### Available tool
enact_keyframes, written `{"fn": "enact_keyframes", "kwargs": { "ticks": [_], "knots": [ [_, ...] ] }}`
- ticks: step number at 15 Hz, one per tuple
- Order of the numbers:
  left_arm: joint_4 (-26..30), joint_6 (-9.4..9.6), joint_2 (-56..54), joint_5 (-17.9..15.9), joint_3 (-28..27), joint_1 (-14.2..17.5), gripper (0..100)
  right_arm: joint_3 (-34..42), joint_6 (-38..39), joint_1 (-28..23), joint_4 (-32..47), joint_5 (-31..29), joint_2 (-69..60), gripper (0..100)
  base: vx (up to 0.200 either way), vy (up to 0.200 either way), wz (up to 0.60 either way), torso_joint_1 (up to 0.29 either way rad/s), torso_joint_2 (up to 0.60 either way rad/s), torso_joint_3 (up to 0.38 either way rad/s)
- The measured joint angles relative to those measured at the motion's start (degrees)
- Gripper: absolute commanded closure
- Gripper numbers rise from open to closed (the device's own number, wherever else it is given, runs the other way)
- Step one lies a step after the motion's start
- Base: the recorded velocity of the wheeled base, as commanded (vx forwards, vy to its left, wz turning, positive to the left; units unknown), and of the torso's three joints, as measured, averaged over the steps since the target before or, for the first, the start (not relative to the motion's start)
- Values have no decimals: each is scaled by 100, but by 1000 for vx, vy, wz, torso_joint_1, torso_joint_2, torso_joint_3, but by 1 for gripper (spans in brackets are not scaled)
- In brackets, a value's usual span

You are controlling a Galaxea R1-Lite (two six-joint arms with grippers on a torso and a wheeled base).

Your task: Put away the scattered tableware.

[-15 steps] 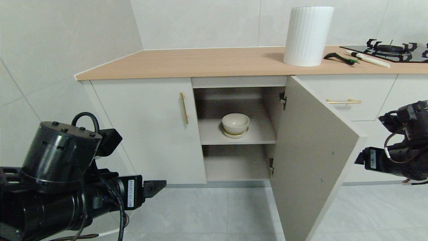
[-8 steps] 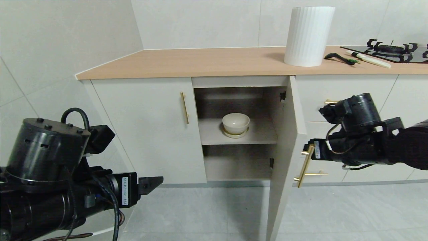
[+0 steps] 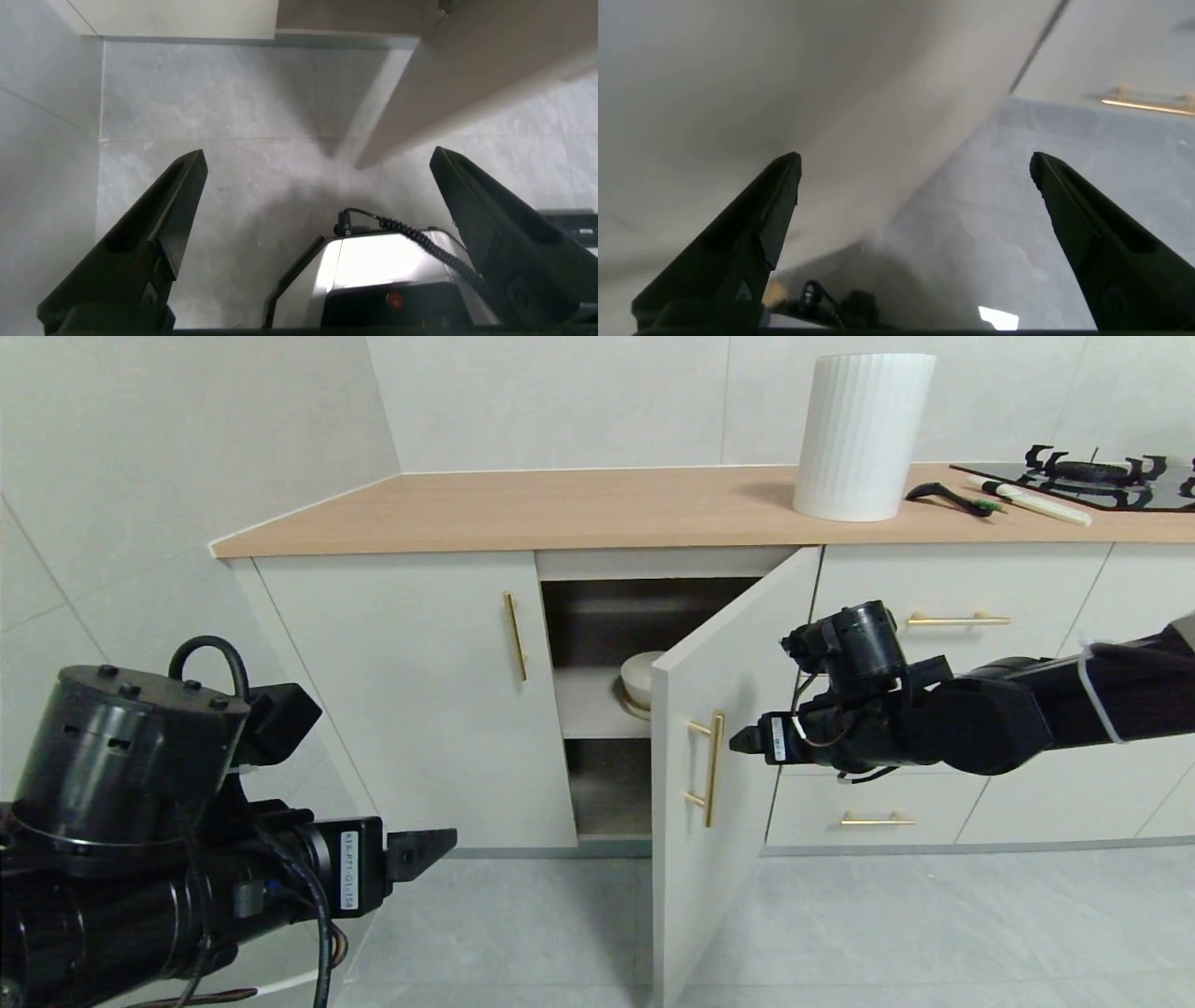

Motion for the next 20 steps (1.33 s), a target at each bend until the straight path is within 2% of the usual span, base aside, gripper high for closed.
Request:
{"fn": "enact_keyframes", "kwargs": {
  "ticks": [3,7,10,13,20],
  "knots": [
    [-127,-12,60,197,-5,6,0,-149,107,41,-323,-15,352,0,0,0,0,0,0,0],
    [-160,10,83,250,28,6,0,-396,586,63,-580,-33,761,0,0,0,0,0,0,0],
    [-148,21,85,252,52,4,0,-507,708,89,-573,-69,907,0,200,0,0,2,2,-2],
    [-162,11,107,252,57,6,0,-538,831,128,-918,-140,1011,0,200,0,0,-1,5,2],
    [-160,-9,223,250,57,4,0,-807,1624,406,-969,-157,1124,0,0,0,0,0,0,0]
  ]
}}
